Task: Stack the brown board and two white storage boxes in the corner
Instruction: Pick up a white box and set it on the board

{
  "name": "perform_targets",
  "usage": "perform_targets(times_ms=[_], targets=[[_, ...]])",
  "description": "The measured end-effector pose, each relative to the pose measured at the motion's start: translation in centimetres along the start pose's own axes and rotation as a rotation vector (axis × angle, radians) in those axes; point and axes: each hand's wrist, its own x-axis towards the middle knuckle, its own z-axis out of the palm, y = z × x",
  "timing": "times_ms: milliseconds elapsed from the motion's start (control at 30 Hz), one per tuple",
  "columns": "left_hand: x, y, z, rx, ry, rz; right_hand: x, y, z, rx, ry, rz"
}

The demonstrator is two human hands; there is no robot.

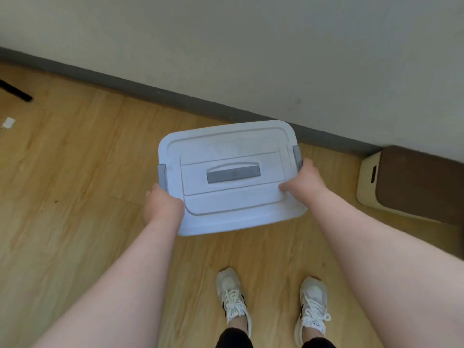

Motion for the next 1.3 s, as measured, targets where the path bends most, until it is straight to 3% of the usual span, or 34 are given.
perform_targets(times_ms=[900,1300], targets=[[-28.6,19.2,26.6,0.236,-0.149,0.357,0.2,37.4,-27.3,0.329,0.198,0.259],[-35.2,26.7,35.7,0.261,-0.206,0.441,4.2,46.2,-36.1,0.322,0.249,0.333]])
